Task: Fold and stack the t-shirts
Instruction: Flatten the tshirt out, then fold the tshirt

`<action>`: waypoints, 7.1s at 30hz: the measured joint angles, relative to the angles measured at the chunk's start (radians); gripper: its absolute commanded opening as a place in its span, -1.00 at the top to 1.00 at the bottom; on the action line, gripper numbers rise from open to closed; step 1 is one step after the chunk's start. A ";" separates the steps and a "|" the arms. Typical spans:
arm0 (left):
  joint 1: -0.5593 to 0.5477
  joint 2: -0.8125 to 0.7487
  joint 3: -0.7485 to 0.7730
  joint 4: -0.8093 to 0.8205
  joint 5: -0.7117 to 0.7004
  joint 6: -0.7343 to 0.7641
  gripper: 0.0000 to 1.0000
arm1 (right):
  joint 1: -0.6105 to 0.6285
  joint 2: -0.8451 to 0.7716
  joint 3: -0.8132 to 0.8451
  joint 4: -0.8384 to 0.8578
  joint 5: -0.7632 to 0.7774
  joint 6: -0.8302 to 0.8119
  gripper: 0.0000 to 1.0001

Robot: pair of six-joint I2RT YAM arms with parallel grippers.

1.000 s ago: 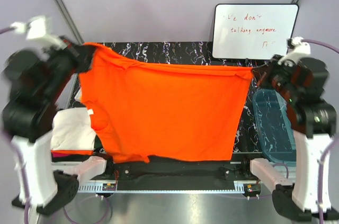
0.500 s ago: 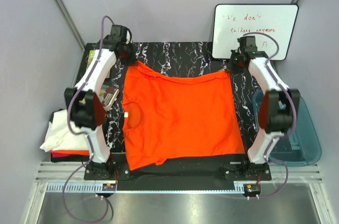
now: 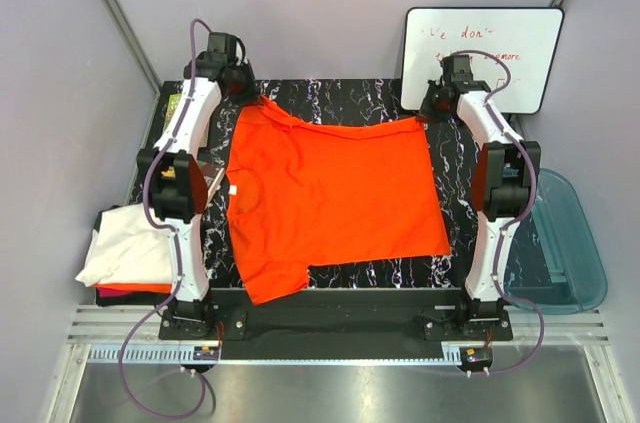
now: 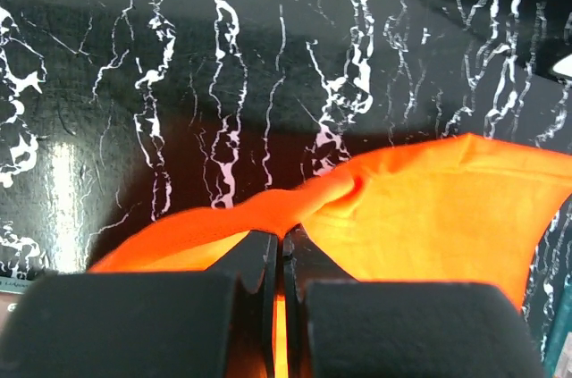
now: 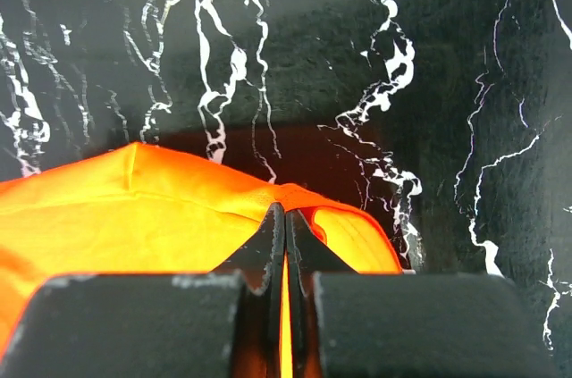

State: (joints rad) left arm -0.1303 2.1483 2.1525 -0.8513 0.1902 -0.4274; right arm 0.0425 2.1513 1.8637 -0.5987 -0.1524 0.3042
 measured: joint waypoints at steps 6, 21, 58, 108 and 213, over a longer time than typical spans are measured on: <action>0.000 -0.143 -0.213 0.005 0.028 0.000 1.00 | 0.000 -0.037 -0.037 -0.035 -0.025 0.010 1.00; 0.013 -0.481 -0.636 -0.044 0.034 -0.027 1.00 | -0.002 -0.173 -0.315 -0.107 -0.049 0.014 1.00; 0.011 -0.654 -1.086 -0.132 0.035 -0.080 -0.98 | -0.010 -0.035 -0.242 -0.241 0.089 -0.019 -1.00; -0.154 0.463 0.322 -0.422 -0.301 0.016 1.00 | 0.194 0.250 0.198 -0.350 0.194 0.018 1.00; -0.123 -0.332 -0.636 -0.122 -0.182 -0.172 1.00 | 0.003 -0.040 -0.285 -0.131 -0.098 0.163 -1.00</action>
State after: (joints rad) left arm -0.2531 1.8164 1.5169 -0.9730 0.0086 -0.5995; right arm 0.0452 2.1109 1.5791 -0.7296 -0.2508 0.4671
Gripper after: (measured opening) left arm 0.012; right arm 0.906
